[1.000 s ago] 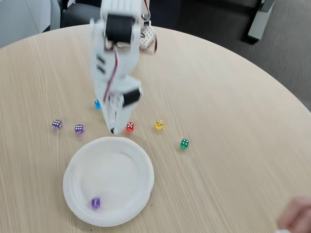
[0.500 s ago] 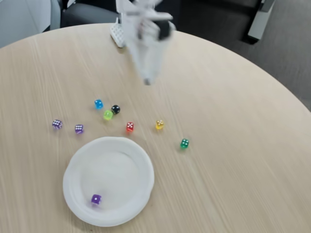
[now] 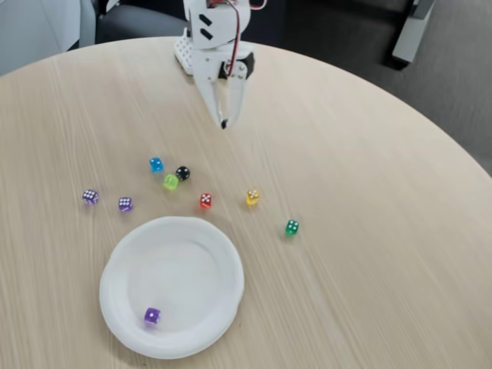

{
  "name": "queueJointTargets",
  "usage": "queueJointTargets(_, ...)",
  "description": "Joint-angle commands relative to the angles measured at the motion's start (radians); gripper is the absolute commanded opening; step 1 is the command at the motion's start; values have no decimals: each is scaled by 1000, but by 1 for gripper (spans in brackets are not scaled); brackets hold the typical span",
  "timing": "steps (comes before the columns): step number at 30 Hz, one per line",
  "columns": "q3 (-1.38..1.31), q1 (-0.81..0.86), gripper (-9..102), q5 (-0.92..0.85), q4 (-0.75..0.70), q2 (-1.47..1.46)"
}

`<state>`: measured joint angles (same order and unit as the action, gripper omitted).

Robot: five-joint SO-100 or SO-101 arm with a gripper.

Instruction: Pick a purple dice and put it in the plate.

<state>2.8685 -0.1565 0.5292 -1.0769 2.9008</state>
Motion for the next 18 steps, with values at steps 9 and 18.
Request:
queueJointTargets(9, 160, -3, 0, -244, -18, 258)
queueJointTargets(18, 160, -3, 0, -367, -100, 270)
